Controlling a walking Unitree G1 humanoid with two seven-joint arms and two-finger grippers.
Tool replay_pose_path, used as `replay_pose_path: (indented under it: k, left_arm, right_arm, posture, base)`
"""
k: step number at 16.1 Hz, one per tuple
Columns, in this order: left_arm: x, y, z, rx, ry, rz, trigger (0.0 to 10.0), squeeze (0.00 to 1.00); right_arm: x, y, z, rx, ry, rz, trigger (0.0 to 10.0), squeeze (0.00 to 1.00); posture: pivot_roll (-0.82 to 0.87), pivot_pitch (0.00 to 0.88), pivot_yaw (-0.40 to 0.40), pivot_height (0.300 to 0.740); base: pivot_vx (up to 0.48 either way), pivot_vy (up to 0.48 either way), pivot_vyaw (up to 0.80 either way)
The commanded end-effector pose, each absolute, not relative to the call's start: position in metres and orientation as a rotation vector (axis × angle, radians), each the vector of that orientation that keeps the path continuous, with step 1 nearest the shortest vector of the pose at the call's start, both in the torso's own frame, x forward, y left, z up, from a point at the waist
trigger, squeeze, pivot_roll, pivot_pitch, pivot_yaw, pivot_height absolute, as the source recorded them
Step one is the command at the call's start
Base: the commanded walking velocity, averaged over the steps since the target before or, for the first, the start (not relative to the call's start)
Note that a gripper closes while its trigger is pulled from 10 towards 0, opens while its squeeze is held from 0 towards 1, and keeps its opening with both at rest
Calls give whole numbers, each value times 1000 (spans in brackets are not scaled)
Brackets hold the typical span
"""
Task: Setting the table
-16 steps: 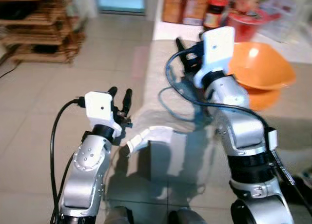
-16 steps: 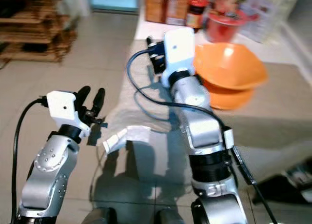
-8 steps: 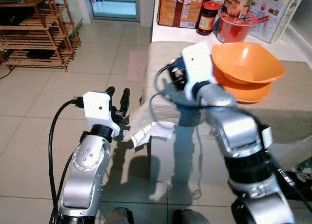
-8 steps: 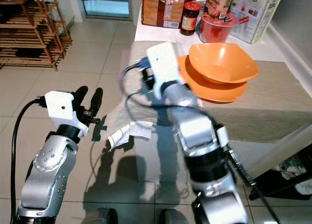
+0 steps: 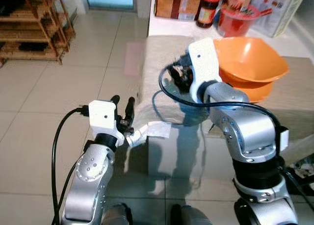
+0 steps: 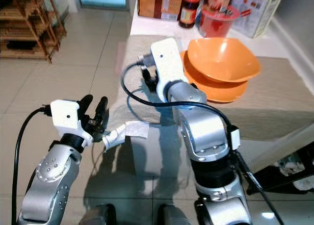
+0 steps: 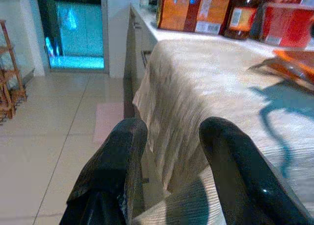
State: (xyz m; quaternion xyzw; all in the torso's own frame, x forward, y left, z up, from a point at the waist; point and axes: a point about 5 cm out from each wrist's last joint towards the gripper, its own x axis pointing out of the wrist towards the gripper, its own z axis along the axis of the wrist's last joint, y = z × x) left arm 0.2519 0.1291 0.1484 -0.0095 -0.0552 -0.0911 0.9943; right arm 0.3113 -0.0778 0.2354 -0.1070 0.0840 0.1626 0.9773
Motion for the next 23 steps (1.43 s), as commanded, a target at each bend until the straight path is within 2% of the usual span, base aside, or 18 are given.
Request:
replay_pose_path:
  k: [1,5,13,23]
  left_arm:
    - [250,126,150,-18,-110,-185,10000,0]
    - [248,124,150,-22,-105,-189,10000,0]
    - [246,123,153,-26,-111,-177,10000,0]
    - [245,121,152,-36,-109,-174,10000,0]
  right_arm:
    - [308,-86,232,-238,211,280,10000,0]
    - [304,-101,232,-235,283,210,10000,0]
    - [295,-91,226,-197,381,282,10000,0]
    - [285,-76,241,-140,315,423,10000,0]
  posture:
    - [-103,216,-15,740]
    - [-117,229,-12,740]
    - [-117,237,-26,740]
    - [-127,238,-29,740]
  base:
    - [0,0,0]
    - [0,0,0]
    - [0,0,0]
    - [0,0,0]
